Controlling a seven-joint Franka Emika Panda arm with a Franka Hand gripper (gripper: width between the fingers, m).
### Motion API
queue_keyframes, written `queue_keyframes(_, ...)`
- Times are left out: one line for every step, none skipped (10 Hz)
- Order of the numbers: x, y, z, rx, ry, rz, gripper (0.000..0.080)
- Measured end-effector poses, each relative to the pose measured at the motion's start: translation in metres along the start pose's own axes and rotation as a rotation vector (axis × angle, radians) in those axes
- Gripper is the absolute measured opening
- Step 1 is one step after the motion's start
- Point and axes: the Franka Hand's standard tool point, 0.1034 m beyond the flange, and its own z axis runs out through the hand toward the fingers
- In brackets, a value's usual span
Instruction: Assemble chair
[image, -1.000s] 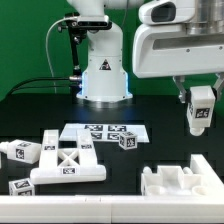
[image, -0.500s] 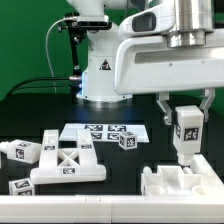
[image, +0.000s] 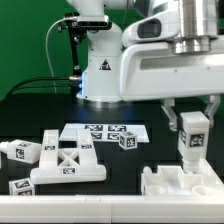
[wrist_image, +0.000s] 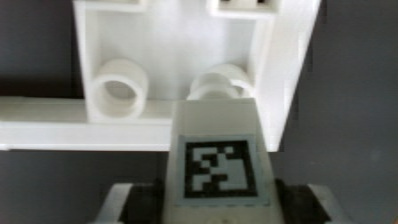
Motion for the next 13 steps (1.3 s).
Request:
queue_keyframes(0.002, -0.002, 0.002, 0.001, 0.010, -0.004, 0.0287)
queue_keyframes(0.003, 0.001, 0.008, 0.000, 0.020, -0.010, 0.0287)
queue_keyframes(0.002, 0.001, 0.013, -0.002, 0.025, -0.013, 0.0287)
queue_keyframes(0.002, -0.001, 0.018, -0.002, 0.020, -0.016, 0.0287)
queue_keyframes(0.004, -0.001, 0.021, -0.002, 0.021, -0.016, 0.0287)
queue_keyframes(0.001, 0.004, 0.022, 0.014, -0.013, -0.001, 0.0287)
queue_keyframes(0.002, 0.006, 0.022, 0.014, -0.010, 0.004, 0.0287)
queue_keyframes(0.001, 0.004, 0.022, 0.014, -0.011, 0.002, 0.0287)
queue_keyframes(0.001, 0.004, 0.022, 0.014, -0.010, 0.002, 0.0287)
queue_keyframes(0.002, -0.001, 0.022, 0.009, -0.006, -0.006, 0.0287)
queue_keyframes(0.003, -0.009, 0.023, 0.010, 0.005, -0.018, 0.0287)
queue_keyframes(0.003, -0.013, 0.023, 0.011, 0.005, -0.023, 0.0287)
queue_keyframes(0.003, -0.015, 0.024, 0.012, 0.012, -0.026, 0.0287)
